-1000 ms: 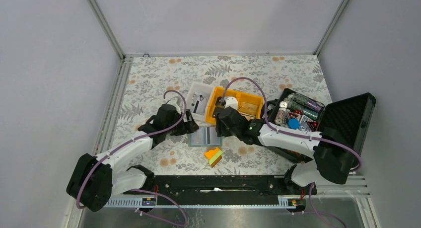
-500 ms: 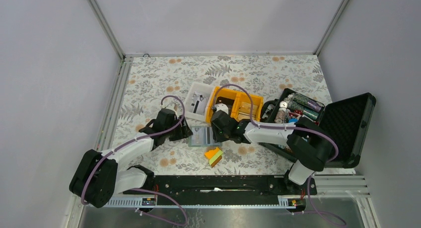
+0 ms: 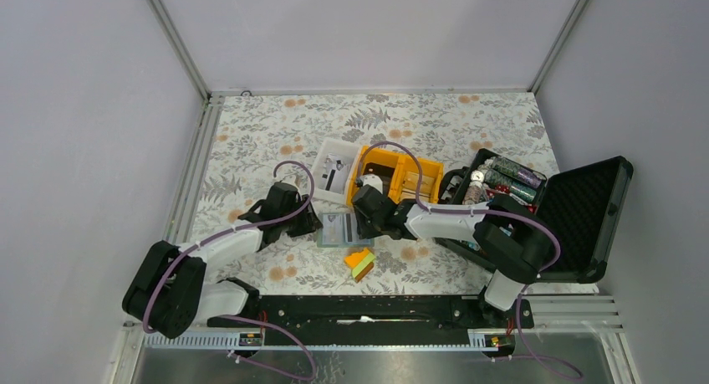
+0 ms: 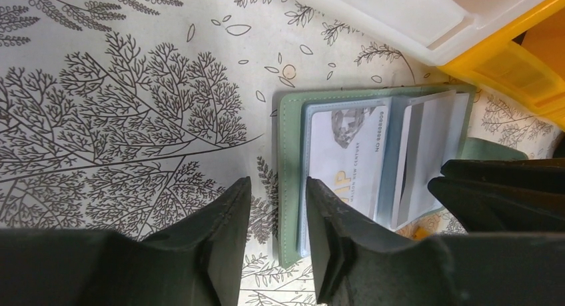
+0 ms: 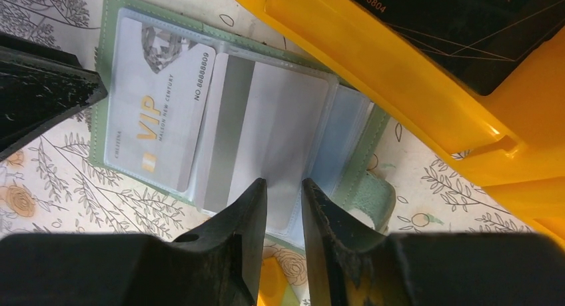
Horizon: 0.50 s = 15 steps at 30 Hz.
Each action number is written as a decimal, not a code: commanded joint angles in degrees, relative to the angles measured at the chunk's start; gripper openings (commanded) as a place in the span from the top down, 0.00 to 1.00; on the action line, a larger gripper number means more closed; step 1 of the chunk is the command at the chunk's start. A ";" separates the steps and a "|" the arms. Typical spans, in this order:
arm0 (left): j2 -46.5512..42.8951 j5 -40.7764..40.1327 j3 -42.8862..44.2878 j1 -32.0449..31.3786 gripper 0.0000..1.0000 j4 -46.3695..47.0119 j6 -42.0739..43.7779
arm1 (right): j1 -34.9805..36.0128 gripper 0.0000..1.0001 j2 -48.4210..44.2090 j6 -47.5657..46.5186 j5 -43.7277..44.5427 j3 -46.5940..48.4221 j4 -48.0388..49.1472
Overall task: Put the credit cards into the card holder
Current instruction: Insert the credit card into the card holder.
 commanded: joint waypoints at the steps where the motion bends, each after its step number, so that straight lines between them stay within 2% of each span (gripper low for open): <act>1: 1.31 0.46 -0.39 0.33 0.64 2.94 0.20 | -0.38 0.67 2.16 3.16 -1.07 1.76 -0.06; 6: 2.13 2.02 -1.01 0.33 0.78 4.41 -0.38 | -0.33 0.66 1.64 5.88 -5.45 0.17 7.22; 10: 2.10 2.33 -1.15 0.33 0.81 4.62 -0.44 | -0.38 0.65 0.60 7.42 -8.96 0.01 11.35; 15: 1.94 2.54 -1.30 0.33 0.83 4.78 -0.73 | -0.25 0.64 -0.90 7.90 -9.35 -0.07 14.15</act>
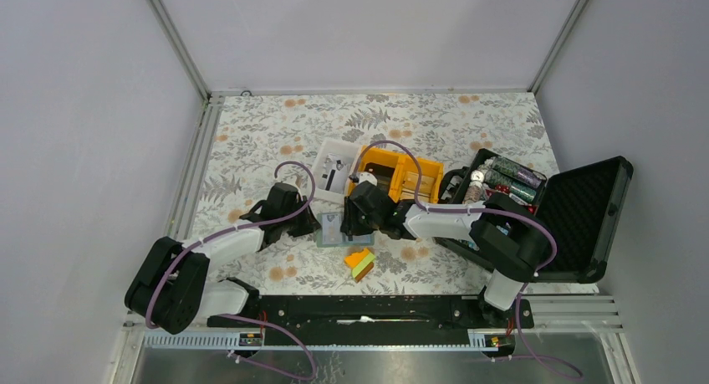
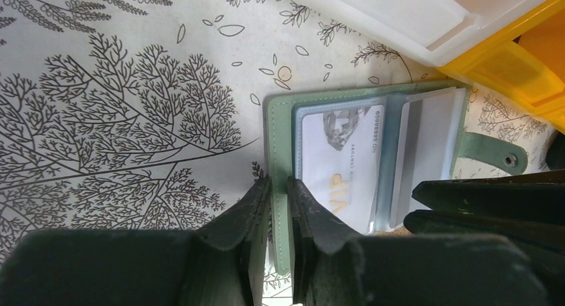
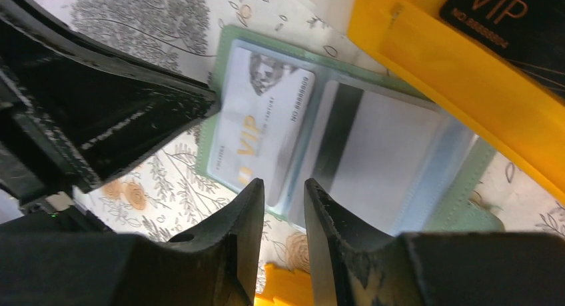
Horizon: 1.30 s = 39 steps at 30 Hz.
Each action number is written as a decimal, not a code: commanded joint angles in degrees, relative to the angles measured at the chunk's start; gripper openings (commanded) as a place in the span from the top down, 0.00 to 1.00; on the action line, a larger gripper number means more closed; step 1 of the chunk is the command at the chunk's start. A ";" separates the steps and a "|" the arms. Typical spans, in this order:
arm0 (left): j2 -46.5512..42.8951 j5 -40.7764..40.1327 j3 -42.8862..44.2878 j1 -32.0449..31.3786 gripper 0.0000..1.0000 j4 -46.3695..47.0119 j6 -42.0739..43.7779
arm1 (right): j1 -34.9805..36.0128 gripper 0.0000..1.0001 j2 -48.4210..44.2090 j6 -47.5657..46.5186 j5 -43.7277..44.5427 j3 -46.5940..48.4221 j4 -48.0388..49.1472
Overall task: Put the credit cards into the card holder
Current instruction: Insert the credit card into the card holder, then turn over the card slot in the card holder.
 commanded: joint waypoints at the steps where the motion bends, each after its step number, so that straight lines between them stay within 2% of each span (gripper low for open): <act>1: 0.15 1.19 -0.85 0.20 0.83 2.11 -0.32 | 0.00 0.64 -2.36 1.73 -1.69 -0.12 4.89; 3: 0.20 1.13 -1.00 0.20 0.83 2.11 -0.37 | 0.01 0.63 -3.08 1.68 -1.46 -0.01 3.91; 9: -0.04 1.08 -1.23 0.20 0.85 2.11 -0.41 | -0.23 0.50 -5.66 -0.52 9.98 0.05 -4.98; 13: 0.00 1.04 -1.09 0.20 0.86 2.06 -0.41 | -0.43 0.49 -5.40 -2.28 12.26 -0.03 -9.88; 31: -1.10 0.68 -0.95 0.21 0.89 1.42 -0.06 | -0.36 0.52 1.10 -1.32 8.54 0.85 -8.87; 39: -1.09 1.27 -1.04 0.20 0.92 1.67 0.12 | -0.35 0.52 1.11 2.15 2.55 -0.71 -0.95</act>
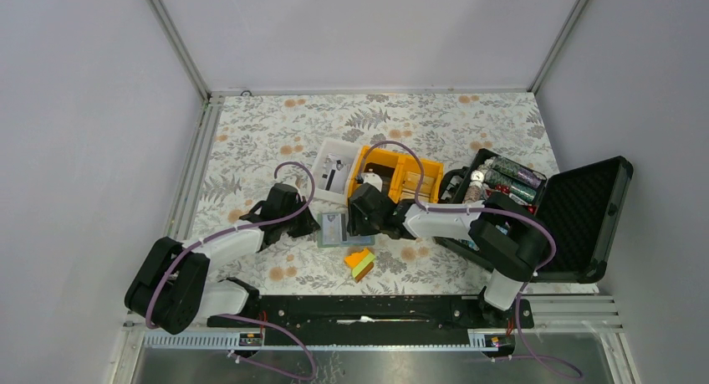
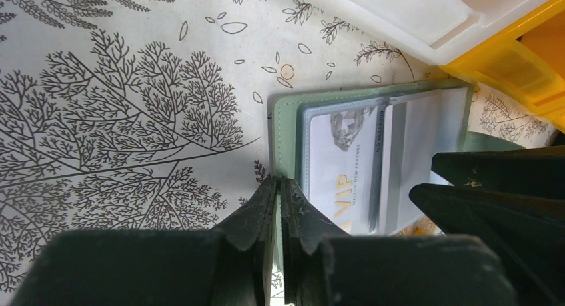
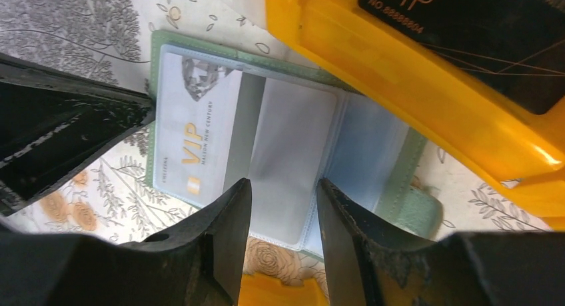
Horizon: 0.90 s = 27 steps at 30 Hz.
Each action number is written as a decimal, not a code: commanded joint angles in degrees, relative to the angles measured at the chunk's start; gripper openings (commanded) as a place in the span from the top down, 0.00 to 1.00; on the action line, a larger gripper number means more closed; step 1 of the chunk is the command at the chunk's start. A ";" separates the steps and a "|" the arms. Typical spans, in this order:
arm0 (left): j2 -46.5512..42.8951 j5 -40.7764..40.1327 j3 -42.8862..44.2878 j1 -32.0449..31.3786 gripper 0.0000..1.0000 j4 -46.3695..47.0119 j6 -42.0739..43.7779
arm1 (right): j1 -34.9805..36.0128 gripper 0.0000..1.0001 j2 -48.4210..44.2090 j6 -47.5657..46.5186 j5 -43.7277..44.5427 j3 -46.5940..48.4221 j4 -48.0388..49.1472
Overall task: Put the credit cards into the card holder
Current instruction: Turn over the card slot in the card holder.
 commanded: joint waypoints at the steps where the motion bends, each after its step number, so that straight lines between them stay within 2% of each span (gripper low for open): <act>1: -0.96 1.08 -0.62 0.12 0.92 1.12 0.29 | -0.22 0.52 0.59 3.25 -4.21 -1.21 4.44; 9: -1.12 1.30 -0.78 0.12 0.93 1.50 0.07 | -0.22 0.48 0.00 9.23 -7.11 -4.24 11.00; 16: -1.26 1.45 -1.11 0.12 0.93 1.47 0.03 | -0.26 0.49 -2.78 12.49 -4.37 -7.70 14.57; 27: -1.10 1.76 -0.79 0.12 0.95 1.49 0.11 | -0.22 0.60 -4.48 13.81 -4.11 -10.06 19.08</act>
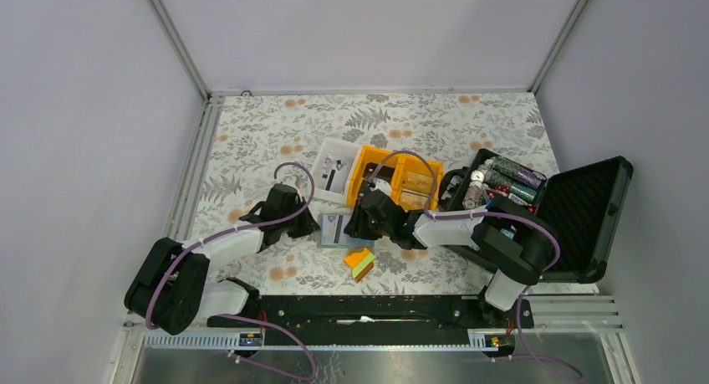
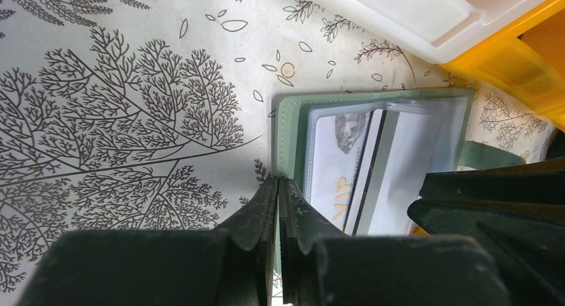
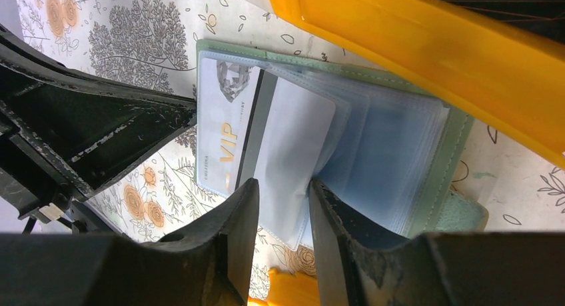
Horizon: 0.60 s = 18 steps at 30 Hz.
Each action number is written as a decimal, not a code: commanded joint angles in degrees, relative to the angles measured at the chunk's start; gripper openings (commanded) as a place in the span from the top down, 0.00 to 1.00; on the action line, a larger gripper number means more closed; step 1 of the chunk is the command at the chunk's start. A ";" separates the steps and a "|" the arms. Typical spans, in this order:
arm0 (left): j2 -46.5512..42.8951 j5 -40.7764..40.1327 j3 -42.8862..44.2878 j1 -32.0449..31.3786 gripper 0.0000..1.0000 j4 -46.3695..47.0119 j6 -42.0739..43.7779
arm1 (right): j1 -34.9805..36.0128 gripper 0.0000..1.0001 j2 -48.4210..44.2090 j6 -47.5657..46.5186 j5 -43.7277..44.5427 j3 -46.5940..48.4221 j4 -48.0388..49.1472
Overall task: Put the credit cards into the card holder
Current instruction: Turn over the card slot in the card holder.
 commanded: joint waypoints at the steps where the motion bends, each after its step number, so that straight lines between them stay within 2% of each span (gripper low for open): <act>1: -0.93 1.49 -0.39 0.07 0.95 1.13 0.14 | 0.08 0.61 -2.40 1.76 0.41 -0.98 3.75; 10: -0.48 1.55 -0.19 0.07 0.95 1.17 0.13 | 0.19 0.77 -6.05 3.76 4.25 -4.29 5.94; 18: -0.04 2.46 -0.11 0.07 0.95 2.40 0.14 | 0.19 0.78 -5.69 4.16 3.86 -5.91 9.47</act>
